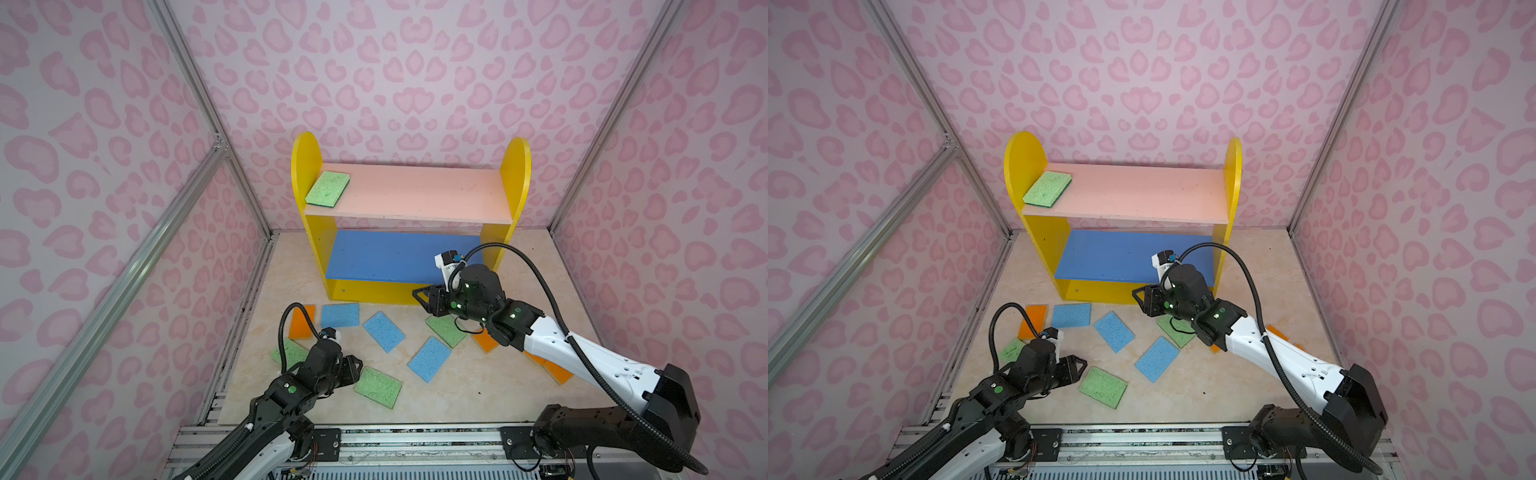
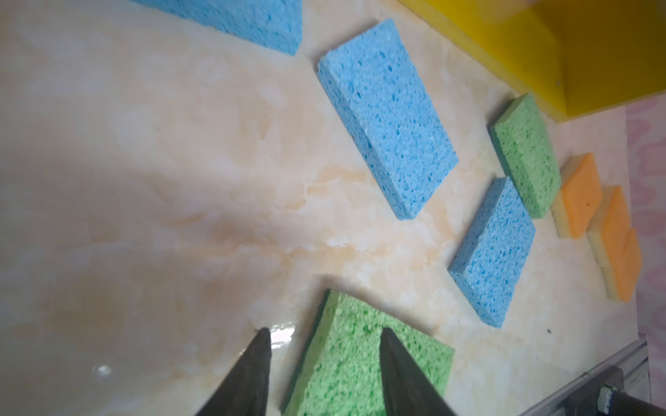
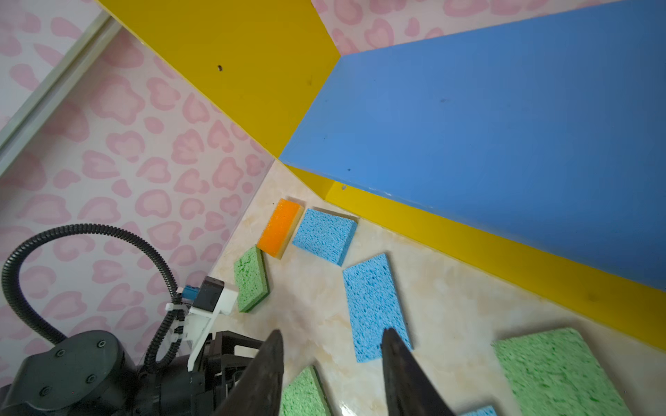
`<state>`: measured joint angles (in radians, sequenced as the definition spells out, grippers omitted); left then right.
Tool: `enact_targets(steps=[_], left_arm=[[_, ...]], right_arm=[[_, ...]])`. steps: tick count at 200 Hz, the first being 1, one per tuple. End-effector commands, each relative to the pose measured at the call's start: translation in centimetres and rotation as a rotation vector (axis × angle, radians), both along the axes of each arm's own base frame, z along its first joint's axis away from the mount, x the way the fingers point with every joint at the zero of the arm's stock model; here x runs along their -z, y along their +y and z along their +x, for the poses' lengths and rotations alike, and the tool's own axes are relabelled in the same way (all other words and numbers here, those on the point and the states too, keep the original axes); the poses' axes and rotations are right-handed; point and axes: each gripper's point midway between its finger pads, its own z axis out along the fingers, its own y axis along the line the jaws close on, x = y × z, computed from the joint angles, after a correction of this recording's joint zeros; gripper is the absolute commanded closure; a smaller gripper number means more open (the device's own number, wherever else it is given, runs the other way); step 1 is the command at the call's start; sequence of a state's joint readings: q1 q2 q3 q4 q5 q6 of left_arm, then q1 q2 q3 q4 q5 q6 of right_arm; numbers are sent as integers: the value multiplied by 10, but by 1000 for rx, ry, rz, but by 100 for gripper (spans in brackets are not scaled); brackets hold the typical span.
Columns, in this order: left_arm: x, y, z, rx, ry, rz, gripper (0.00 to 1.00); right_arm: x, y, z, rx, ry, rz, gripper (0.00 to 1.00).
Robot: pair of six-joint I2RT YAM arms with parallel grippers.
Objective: Place and organize the cleaning sponges onto the shelf
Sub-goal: 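Move the right gripper back down while the left gripper reaches another green sponge, then grasp the second green sponge with the left gripper and lift it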
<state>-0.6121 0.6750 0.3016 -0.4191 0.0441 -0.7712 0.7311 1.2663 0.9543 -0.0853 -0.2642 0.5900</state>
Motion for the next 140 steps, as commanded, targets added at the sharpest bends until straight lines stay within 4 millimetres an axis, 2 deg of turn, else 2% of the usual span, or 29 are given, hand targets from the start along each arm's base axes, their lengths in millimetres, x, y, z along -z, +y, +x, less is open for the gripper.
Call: enact_targets(steps=[1, 29, 59, 84, 126, 140], left_arm=[[8, -4, 0, 5, 2, 28, 54], [23, -6, -4, 16, 43, 70, 57], [37, 0, -3, 2, 71, 129, 59], [40, -5, 0, 9, 81, 129, 63], [36, -15, 5, 21, 75, 95, 96], [30, -17, 8, 24, 59, 94, 96]], right_arm=[[14, -8, -4, -8, 21, 47, 54], [36, -21, -9, -16, 80, 45, 54], [37, -32, -7, -8, 76, 46, 54], [40, -39, -5, 6, 72, 43, 54], [49, -46, -7, 2, 97, 36, 54], [52, -47, -8, -2, 101, 36, 54]])
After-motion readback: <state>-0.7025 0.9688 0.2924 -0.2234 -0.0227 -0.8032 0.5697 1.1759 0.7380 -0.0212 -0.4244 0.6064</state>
